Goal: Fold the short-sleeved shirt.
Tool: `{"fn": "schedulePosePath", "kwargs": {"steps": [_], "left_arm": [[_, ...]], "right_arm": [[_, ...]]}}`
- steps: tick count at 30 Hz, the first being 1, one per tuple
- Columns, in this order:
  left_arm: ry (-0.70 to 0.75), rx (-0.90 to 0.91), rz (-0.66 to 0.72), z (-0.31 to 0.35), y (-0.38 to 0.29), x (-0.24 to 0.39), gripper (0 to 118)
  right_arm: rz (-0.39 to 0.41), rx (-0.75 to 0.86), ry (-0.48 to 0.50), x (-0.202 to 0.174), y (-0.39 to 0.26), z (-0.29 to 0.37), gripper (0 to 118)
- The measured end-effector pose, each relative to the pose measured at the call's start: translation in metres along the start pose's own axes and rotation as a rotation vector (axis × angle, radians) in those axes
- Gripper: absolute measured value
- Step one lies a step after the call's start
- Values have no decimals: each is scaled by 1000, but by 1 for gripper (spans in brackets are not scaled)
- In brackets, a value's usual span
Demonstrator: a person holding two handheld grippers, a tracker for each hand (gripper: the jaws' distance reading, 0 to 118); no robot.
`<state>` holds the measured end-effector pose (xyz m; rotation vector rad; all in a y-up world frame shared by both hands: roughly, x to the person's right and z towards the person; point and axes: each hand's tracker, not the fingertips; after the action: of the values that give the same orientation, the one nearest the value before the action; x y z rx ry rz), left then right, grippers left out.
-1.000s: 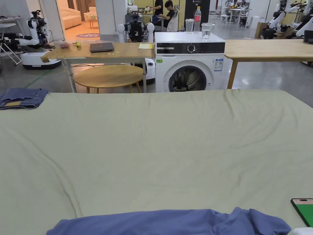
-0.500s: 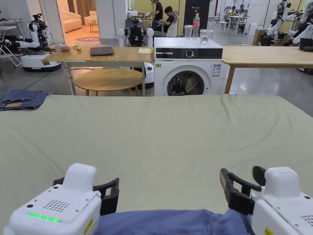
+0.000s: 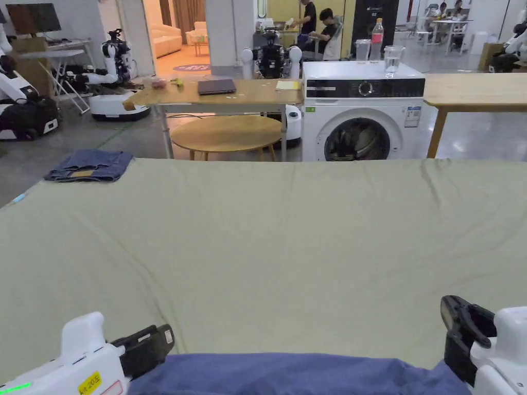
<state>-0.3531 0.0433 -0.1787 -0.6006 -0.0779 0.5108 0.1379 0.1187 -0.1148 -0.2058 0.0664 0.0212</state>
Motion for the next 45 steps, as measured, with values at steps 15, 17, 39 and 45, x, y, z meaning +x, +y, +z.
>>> {"fn": "schedulePosePath", "kwargs": {"steps": [15,17,39,45], "left_arm": [[-471,-155,830,-73,-79,-85,55],[-384,-228,884,-89,-89,-79,13],[-10,-94,-841,-48,-83,167,3],[58,-272,-972,-108,-158,192,8]], "right_arm": [[5,-31,25,-8,1,-2,1],[7,-34,24,-9,1,-1,1],[10,-66,16,-4,-10,7,1],[-5,-95,8,6,-17,13,1]]}}
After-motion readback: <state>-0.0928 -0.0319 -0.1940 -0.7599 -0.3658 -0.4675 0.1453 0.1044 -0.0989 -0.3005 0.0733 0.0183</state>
